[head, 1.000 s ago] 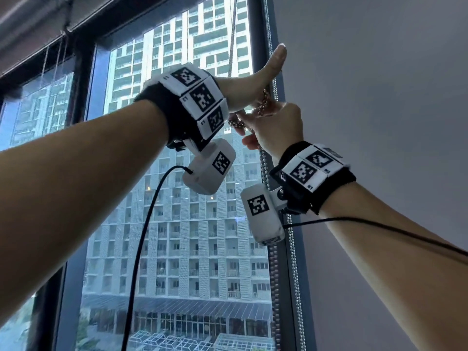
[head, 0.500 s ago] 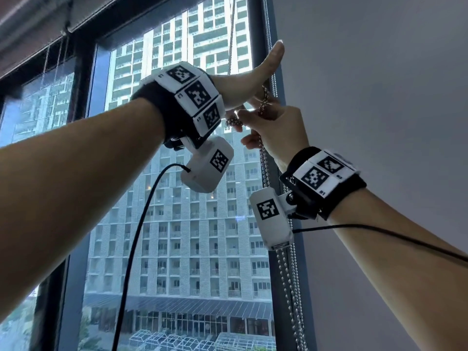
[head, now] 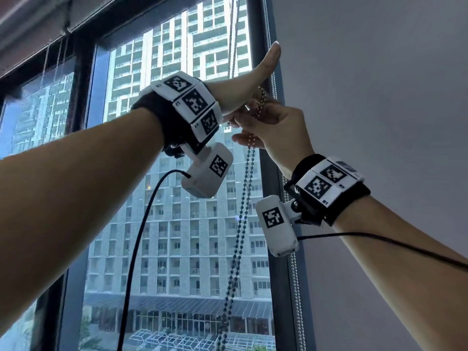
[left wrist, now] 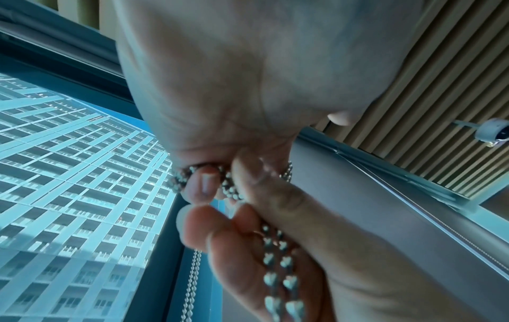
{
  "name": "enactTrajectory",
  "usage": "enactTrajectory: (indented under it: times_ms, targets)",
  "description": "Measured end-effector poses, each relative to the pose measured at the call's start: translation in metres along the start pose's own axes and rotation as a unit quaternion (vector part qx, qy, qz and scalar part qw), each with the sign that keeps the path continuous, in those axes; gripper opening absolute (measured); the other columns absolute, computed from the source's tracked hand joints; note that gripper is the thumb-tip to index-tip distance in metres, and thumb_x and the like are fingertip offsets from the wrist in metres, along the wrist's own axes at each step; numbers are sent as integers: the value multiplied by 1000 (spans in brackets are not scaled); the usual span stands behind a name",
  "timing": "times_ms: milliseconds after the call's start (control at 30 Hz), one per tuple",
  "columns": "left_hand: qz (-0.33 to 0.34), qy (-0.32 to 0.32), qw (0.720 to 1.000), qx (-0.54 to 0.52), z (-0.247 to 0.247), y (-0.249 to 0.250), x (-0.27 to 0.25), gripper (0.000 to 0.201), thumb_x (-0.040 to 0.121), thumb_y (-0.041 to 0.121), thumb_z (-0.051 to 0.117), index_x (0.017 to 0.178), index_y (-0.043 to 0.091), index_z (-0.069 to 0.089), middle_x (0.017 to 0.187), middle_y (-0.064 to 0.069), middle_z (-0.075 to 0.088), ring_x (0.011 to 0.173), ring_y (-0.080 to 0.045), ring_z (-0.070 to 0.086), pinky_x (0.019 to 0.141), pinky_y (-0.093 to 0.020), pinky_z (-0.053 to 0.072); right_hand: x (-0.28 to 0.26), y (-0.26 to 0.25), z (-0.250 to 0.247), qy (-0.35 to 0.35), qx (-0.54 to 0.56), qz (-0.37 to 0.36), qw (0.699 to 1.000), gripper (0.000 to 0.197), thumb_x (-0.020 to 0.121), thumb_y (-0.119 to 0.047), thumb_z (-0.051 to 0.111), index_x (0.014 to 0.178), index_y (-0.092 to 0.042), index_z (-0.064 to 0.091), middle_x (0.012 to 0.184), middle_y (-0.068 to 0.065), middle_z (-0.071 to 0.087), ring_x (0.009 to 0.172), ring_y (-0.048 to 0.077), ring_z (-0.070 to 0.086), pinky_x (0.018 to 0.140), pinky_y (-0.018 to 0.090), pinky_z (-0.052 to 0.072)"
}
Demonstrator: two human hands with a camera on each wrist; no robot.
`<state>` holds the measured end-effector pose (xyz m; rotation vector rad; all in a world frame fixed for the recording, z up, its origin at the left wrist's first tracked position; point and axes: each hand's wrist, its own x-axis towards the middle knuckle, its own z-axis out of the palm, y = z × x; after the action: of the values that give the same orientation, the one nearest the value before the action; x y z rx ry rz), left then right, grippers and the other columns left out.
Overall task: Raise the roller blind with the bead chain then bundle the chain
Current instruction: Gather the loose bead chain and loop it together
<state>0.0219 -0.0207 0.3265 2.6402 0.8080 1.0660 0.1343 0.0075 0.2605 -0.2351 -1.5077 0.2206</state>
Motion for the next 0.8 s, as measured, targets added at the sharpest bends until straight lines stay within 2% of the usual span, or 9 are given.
enactTrajectory:
  times_ms: [100, 200, 300, 367, 533, 600, 667, 733, 800]
  targets:
    - [1, -1, 1000, 12, -1, -1, 1, 116, 69, 82, 9, 114, -15, 54, 95, -22, 55, 81, -31, 44, 75, -42, 37, -1, -2, 2, 31, -58, -16, 998, 12, 84, -3, 72, 94, 2, 70, 77, 11, 71, 52, 19, 68, 59, 36, 61]
    - [16, 30, 999, 27, 1, 3, 3, 102, 80, 75, 1, 130, 2, 53, 100, -12, 67, 81, -25, 56, 68, -31, 40, -2, -6, 4, 47, -184, -16, 982, 16, 89, -16, 68, 97, -1, 66, 68, 8, 68, 44, 12, 63, 46, 26, 52]
    - [37, 41, 998, 34, 6, 5, 0, 73, 90, 63, -5, 152, 27, 5, 127, 6, 58, 72, -13, 62, 60, -22, 45, 0, -10, 2, 42, -344, 13, 938, 18, 92, -20, 64, 82, -5, 68, 73, 4, 70, 53, 5, 58, 46, 13, 38]
    - [45, 34, 998, 22, 8, 5, -5, 71, 89, 65, -5, 151, 31, -6, 142, 4, 50, 75, -13, 60, 60, -20, 47, 0, -15, 1, 29, -355, 26, 934, 19, 91, -22, 61, 87, -6, 69, 84, 6, 72, 68, 6, 60, 51, 16, 36]
    - [54, 42, 995, -70, 2, 4, -3, 86, 78, 78, 9, 151, 33, 2, 145, -11, 48, 109, -25, 54, 94, -43, 38, -9, -22, 1, 25, -350, -105, 931, 19, 88, -15, 63, 72, -8, 68, 70, 0, 67, 53, 0, 54, 50, 5, 39]
    - [32, 18, 997, -68, 1, 6, -2, 106, 62, 88, 17, 142, 21, 38, 124, -16, 60, 103, -29, 47, 89, -45, 33, -8, -22, 2, 31, -359, -178, 916, 11, 88, -16, 65, 85, -11, 74, 76, -8, 68, 56, -4, 57, 59, 2, 41]
    - [17, -6, 998, -68, -2, 5, -1, 110, 51, 92, 21, 106, 6, 63, 102, -14, 55, 93, -27, 36, 82, -45, 29, -3, -20, 1, 47, -363, -223, 904, 10, 87, -17, 67, 87, -11, 75, 75, -11, 66, 58, -5, 57, 63, 2, 39]
    - [12, -3, 997, -78, -3, 4, -1, 104, 52, 91, 18, 97, 7, 61, 94, -15, 51, 90, -28, 31, 78, -45, 26, 2, -18, 0, 65, -354, -228, 905, 10, 84, -17, 69, 83, -10, 76, 70, -13, 64, 56, -1, 58, 63, 8, 44]
    - [10, 7, 998, -67, -5, 6, -1, 113, 57, 91, 14, 119, 6, 55, 90, -15, 50, 83, -29, 31, 74, -43, 26, 5, -15, 1, 92, -337, -224, 910, 11, 83, -18, 70, 80, -10, 76, 65, -13, 63, 57, 5, 61, 66, 20, 51]
